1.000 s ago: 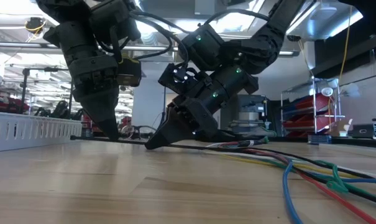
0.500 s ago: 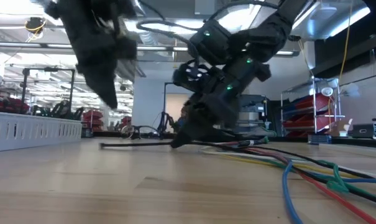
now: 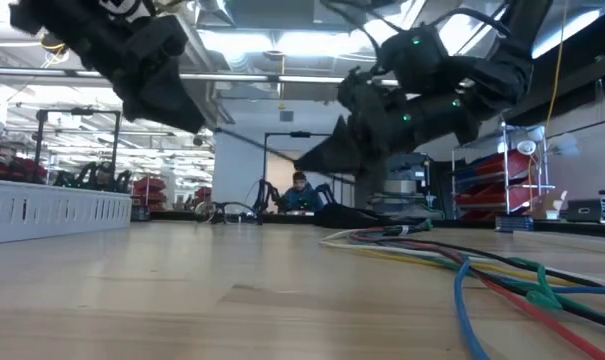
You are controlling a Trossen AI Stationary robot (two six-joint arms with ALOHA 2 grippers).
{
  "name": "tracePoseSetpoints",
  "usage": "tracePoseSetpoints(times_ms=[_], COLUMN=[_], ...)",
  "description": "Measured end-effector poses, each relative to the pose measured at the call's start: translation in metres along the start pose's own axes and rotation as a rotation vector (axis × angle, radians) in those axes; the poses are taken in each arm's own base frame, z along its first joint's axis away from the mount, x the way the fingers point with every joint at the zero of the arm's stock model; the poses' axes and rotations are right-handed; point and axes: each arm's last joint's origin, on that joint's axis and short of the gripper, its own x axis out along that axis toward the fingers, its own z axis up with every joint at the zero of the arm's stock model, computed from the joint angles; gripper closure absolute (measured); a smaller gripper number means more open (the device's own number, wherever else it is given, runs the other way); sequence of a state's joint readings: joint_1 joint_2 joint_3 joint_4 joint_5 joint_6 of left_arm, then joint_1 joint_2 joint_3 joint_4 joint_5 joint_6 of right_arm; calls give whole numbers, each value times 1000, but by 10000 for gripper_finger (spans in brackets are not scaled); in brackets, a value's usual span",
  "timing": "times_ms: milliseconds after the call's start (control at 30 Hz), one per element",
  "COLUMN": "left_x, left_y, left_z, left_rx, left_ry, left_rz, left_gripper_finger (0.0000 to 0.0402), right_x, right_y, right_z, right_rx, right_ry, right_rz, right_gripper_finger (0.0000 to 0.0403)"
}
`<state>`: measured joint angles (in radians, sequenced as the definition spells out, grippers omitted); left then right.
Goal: Ziptie cables
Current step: Close the zip tie
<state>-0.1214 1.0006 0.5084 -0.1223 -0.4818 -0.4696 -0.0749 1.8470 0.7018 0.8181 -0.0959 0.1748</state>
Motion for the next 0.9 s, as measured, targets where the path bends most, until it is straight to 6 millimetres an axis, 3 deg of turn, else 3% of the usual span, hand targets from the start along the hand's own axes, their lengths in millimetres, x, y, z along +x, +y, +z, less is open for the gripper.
tracePoseSetpoints(times_ms=[333,900], left_x=[4,41], left_y=[-6,-29], left_z=[-29,-12], left_rx=[-157,-127], left_ry=[-330,-621], left_rz=[-100,-102], left_gripper_finger=[284,284], right_x=[-11,-13], right_y=[2,5], right_z=[5,14], right_rx=[139,167], right_ry=[-196,-288], right_rz=[16,76], right_gripper_finger=[403,403])
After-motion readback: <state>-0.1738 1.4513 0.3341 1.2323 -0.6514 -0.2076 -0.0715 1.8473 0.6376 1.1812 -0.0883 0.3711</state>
